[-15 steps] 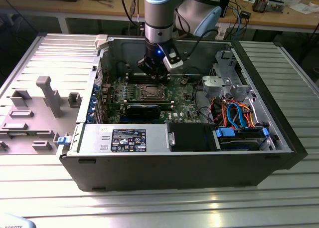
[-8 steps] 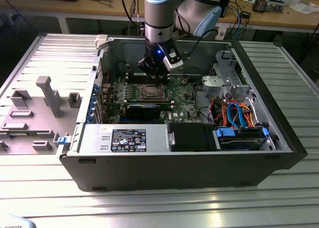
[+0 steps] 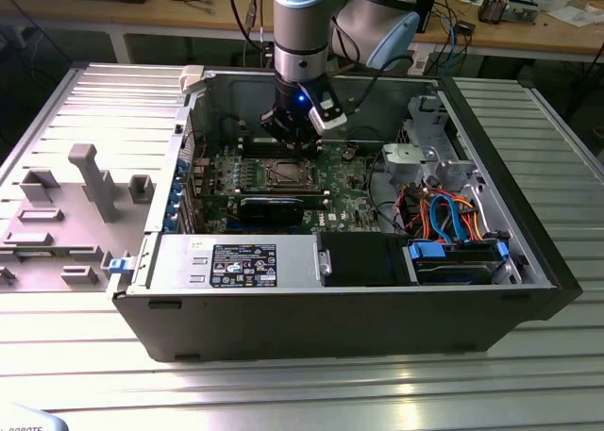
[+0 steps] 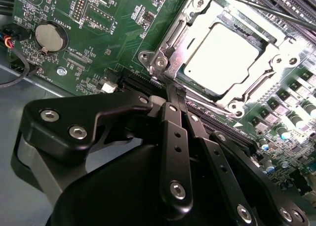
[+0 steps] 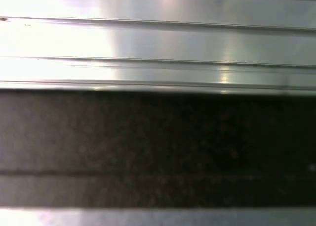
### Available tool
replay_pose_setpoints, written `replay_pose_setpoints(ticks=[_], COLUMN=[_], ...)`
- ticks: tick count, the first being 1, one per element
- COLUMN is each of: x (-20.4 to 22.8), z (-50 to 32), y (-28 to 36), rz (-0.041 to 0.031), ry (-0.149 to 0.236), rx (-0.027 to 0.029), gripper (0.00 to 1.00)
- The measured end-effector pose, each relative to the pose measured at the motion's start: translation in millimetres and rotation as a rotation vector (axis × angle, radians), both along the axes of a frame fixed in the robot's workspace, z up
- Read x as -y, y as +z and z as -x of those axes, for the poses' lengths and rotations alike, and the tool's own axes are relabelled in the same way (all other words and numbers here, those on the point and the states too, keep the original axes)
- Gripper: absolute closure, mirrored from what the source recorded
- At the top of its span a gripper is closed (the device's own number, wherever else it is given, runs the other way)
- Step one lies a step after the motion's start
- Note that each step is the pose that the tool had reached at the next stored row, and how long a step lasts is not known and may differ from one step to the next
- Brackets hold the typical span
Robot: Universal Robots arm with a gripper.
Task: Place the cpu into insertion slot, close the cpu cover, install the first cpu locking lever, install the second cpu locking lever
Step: 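Install the first cpu locking lever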
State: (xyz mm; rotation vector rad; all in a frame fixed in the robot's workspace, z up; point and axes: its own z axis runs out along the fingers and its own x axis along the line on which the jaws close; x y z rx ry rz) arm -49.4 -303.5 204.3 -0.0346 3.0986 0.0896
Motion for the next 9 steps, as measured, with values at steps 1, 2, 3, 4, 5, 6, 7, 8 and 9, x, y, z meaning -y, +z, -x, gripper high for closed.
replay_pose_setpoints(ticks=[1, 2, 3, 4, 5, 6, 7, 8, 9], x=[0.1, 0.2, 0.4, 0.8, 1.5, 2.2, 2.6, 2.7, 2.8], z=[0.0, -0.1, -0.1, -0.1, -0.1, -0.1, -0.1, -0.1, 0.0], y=[-0.2, -0.4, -0.5, -0.5, -0.5, -0.6, -0.7, -0.8, -0.9], rz=[-0.0001, -0.0002, -0.0002, -0.0001, -0.0004, -0.0006, -0.0007, -0.0006, -0.0004], ry=[0.000, 0.000, 0.000, 0.000, 0.000, 0.000, 0.000, 0.000, 0.000], rx=[0.0000, 0.0001, 0.0002, 0.0003, 0.0005, 0.0005, 0.0005, 0.0004, 0.0003], gripper=[0.89, 0.89, 0.89, 0.89, 0.89, 0.89, 0.89, 0.89, 0.89])
